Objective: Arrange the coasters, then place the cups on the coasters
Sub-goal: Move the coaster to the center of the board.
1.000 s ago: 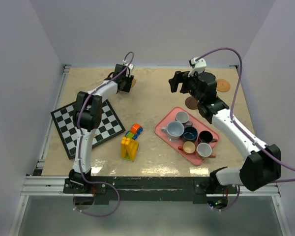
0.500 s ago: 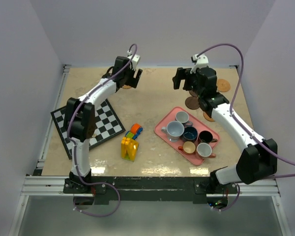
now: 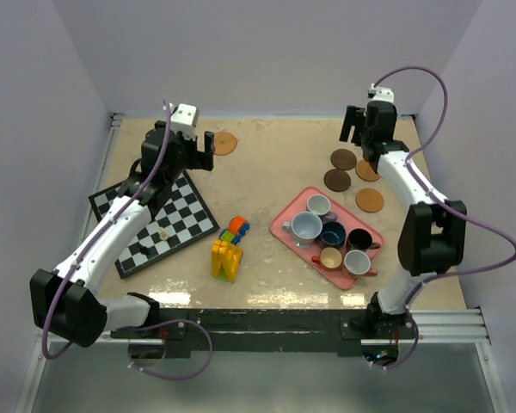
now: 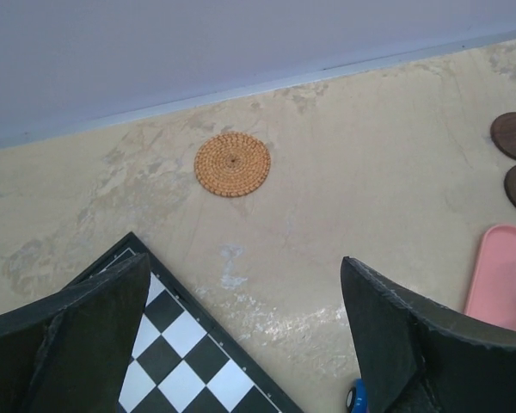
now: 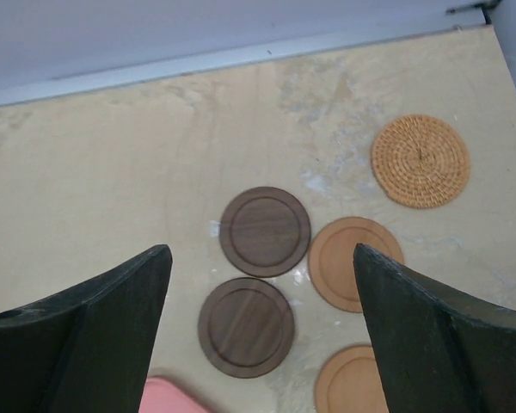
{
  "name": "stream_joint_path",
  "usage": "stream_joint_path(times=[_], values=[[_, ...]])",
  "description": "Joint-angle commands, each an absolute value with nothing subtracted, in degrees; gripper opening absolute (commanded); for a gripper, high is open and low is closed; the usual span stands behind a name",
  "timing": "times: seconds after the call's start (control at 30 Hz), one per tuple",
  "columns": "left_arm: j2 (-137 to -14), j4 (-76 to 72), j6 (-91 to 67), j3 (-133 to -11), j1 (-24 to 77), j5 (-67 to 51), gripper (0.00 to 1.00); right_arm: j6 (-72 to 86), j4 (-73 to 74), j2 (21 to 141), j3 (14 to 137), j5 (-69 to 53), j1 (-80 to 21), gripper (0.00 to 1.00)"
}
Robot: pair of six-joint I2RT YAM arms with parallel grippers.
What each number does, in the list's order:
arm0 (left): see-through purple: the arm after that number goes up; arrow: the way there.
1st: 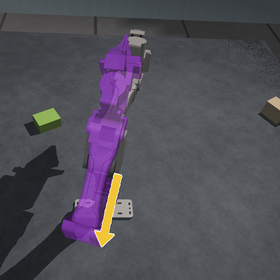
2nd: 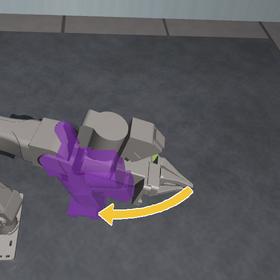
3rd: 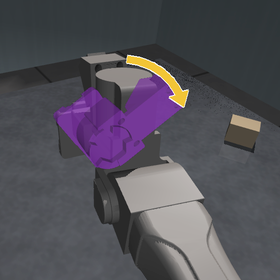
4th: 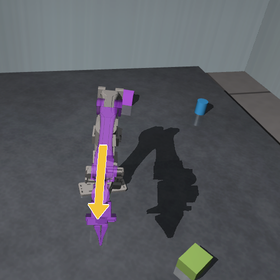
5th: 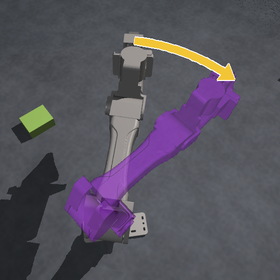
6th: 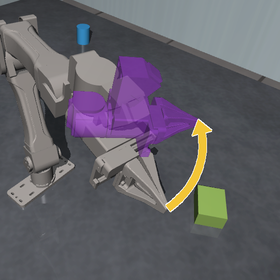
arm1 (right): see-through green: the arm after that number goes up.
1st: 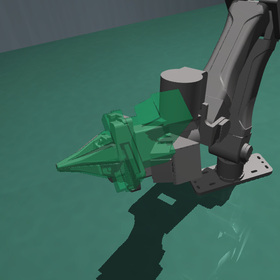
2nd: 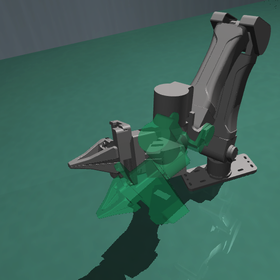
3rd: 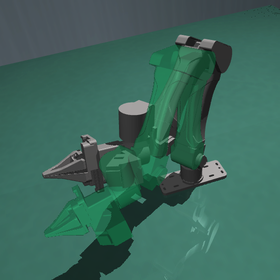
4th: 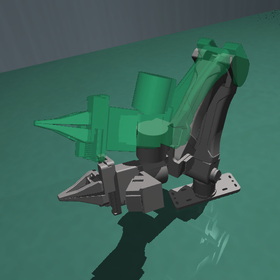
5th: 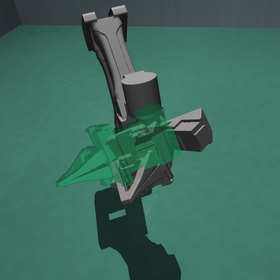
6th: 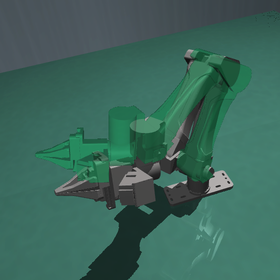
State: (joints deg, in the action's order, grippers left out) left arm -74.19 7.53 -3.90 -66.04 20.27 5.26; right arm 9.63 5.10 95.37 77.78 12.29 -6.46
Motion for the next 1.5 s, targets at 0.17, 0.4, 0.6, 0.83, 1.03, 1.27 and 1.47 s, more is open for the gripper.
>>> stream_joint_path(times=[0.17,0.4,0.6,0.83,1.03,1.27,1.47], values=[[-69.0,5.1,-4.6,-60.9,20.0,8.6,0.97,10.0,9.3,114.6,93.2,12.9,-0.2,0.75],[-68.7,5.1,-4.3,-60.7,20.0,9.2,0.96,9.6,6.7,122.2,96.2,10.5,4.6,0.74],[-69.9,4.9,-5.3,-60.7,20.0,6.7,0.93,8.2,9.0,127.4,101.9,11.3,6.5,0.70],[-71.8,5.1,-5.3,-60.8,20.0,5.5,0.85,6.1,6.5,130.2,104.9,9.2,8.5,0.63],[-72.6,5.2,-5.4,-60.7,20.1,4.6,0.83,4.1,8.0,134.1,108.3,9.8,8.9,0.62],[-72.7,5.0,-5.7,-60.6,20.2,4.4,0.80,4.3,7.9,135.3,107.7,7.8,9.4,0.57],[-72.5,5.0,-5.7,-60.6,20.3,4.7,0.79,3.8,11.9,138.1,109.9,2.2,9.7,0.50]])
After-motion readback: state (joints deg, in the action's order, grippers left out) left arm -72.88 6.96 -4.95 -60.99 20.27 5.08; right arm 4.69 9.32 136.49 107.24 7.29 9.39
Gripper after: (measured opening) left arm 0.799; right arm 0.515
